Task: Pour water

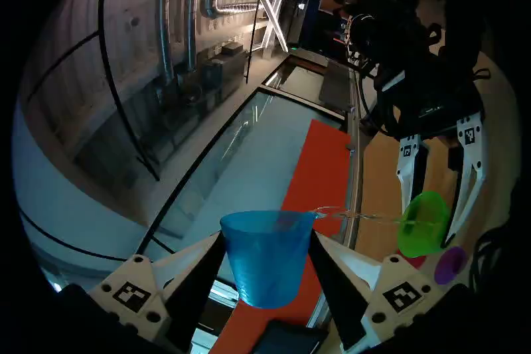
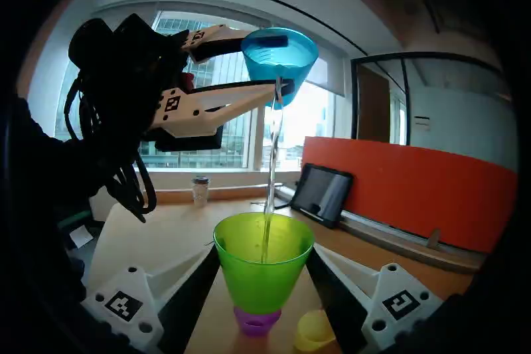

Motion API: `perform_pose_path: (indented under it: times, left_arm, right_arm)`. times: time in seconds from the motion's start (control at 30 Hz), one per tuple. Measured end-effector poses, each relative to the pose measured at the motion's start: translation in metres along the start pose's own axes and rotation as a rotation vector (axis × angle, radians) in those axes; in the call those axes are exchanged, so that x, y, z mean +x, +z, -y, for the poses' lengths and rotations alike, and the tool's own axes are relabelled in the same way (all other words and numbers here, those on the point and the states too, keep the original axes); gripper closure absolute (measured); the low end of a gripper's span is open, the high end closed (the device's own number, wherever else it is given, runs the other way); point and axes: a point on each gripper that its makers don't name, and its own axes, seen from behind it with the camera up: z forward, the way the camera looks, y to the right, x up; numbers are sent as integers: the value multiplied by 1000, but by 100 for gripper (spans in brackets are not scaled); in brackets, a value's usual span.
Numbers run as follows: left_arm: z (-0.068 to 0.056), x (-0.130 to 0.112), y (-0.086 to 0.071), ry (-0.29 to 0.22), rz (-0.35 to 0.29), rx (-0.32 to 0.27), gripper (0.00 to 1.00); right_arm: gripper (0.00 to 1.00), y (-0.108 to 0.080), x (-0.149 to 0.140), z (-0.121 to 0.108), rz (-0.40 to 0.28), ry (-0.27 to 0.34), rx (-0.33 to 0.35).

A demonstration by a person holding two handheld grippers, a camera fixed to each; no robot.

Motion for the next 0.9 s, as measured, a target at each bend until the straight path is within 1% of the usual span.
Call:
perform_pose_path:
  times: [0.4, 0.6, 0.73, 0.9]
  left_arm:
    - [2, 8, 0, 63, -11, 1, 15]
    - [6, 11, 2, 97, -13, 6, 15]
    - [6, 14, 2, 114, -15, 5, 15]
    - [6, 18, 3, 148, -17, 1, 15]
  right_arm:
    - [11, -3, 2, -2, -5, -4, -5]
    - [11, -5, 3, -2, -9, -3, -9]
    - [11, -6, 3, -2, -11, -3, -10]
    - [11, -7, 1, -2, -14, 0, -11]
